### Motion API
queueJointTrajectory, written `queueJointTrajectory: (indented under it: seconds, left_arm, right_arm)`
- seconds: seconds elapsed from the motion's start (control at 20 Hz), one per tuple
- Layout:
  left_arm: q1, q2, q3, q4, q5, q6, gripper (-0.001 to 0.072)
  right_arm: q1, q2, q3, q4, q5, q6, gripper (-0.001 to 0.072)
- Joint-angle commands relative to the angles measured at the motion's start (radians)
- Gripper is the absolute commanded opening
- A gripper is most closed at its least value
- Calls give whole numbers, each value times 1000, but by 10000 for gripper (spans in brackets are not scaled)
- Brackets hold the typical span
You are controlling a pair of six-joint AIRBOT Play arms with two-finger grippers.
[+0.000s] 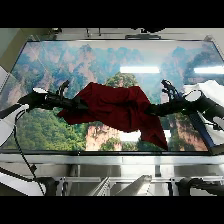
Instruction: Fold the shirts.
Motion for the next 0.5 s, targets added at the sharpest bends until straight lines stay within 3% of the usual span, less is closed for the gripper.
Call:
queueJointTrajectory:
  seconds: [0.0,0.15,0.25,0.45]
  left_arm:
    - [0,-1,3,6,-25,14,182]
    - [29,-1,3,24,-63,24,181]
    - [54,-1,3,23,-48,29,65]
    - [45,-1,3,22,27,42,66]
  right_arm:
    - [2,-1,0,0,-11,0,521]
    - [2,-1,0,0,-11,0,521]
    - [2,-1,0,0,-12,0,521]
    - [2,-1,0,0,-12,0,521]
